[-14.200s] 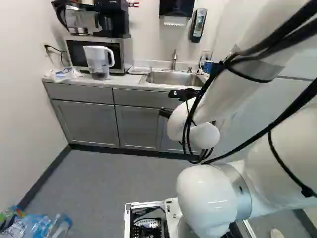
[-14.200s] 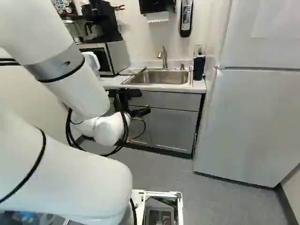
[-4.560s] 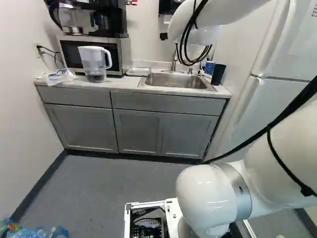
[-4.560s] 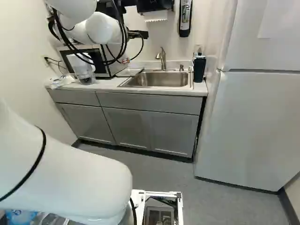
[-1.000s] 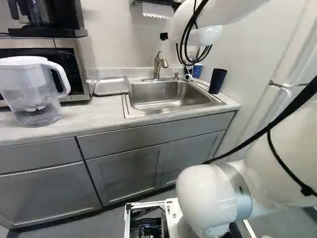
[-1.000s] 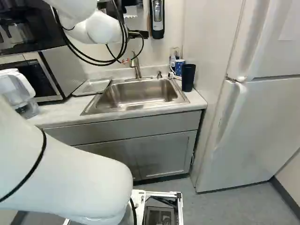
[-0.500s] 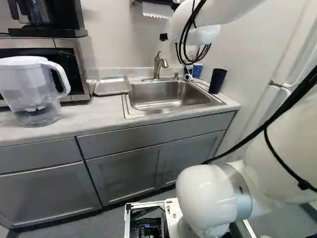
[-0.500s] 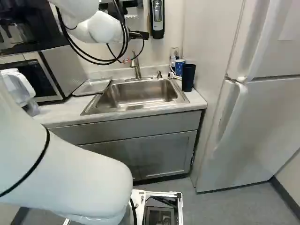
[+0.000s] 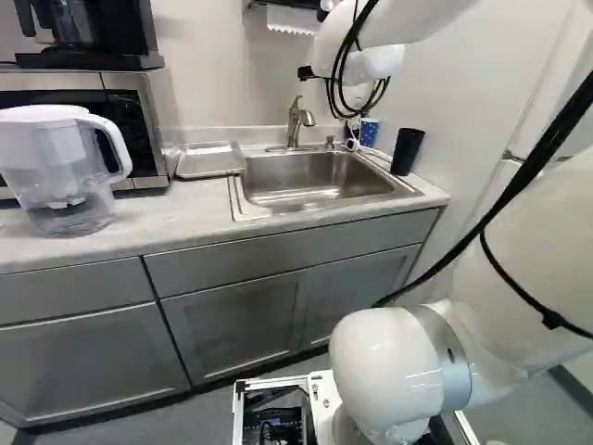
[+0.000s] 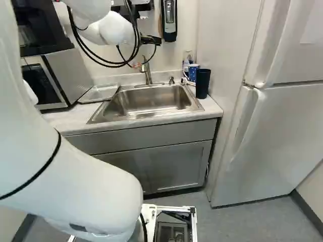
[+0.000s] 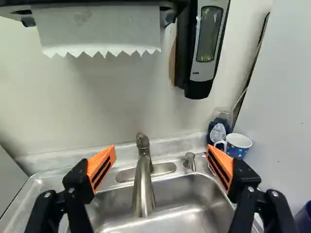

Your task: Rinse the cup and place it in the tray

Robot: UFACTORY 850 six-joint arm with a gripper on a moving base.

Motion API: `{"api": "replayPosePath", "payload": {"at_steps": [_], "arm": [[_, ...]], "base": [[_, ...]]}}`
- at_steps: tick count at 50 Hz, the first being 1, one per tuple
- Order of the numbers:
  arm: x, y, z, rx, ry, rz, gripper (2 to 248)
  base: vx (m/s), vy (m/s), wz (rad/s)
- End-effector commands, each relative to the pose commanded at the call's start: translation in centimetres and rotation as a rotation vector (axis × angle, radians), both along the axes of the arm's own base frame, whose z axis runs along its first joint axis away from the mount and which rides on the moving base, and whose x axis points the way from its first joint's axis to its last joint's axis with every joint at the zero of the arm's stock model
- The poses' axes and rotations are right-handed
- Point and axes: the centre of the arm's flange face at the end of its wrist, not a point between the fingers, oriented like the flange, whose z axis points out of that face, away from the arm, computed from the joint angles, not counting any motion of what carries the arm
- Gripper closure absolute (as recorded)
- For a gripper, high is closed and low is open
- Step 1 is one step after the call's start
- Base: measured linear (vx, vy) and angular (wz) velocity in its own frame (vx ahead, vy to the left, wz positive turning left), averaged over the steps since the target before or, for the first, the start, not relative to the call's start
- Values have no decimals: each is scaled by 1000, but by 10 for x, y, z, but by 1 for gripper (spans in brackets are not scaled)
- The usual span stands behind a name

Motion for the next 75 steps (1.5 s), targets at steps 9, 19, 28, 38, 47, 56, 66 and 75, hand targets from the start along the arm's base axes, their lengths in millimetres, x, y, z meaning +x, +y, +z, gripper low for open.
{"api": "replayPosePath", "payload": {"at_steps": [9,19,28,38,47,56,66,75], "arm": [[11,0,-2,6,30,-2,3],[24,0,-4,13,64,-4,3],[35,0,-7,13,95,-3,3],[48,0,-8,14,117,-2,3],[62,0,-8,14,118,-2,3],[76,0,-12,14,137,-2,3],[92,0,-24,14,180,-1,3],[103,0,-36,15,215,-1,3]], "base": [[0,0,0],[0,0,0],[0,0,0],[0,0,0],[0,0,0],[0,0,0],[0,0,0],[0,0,0]]}}
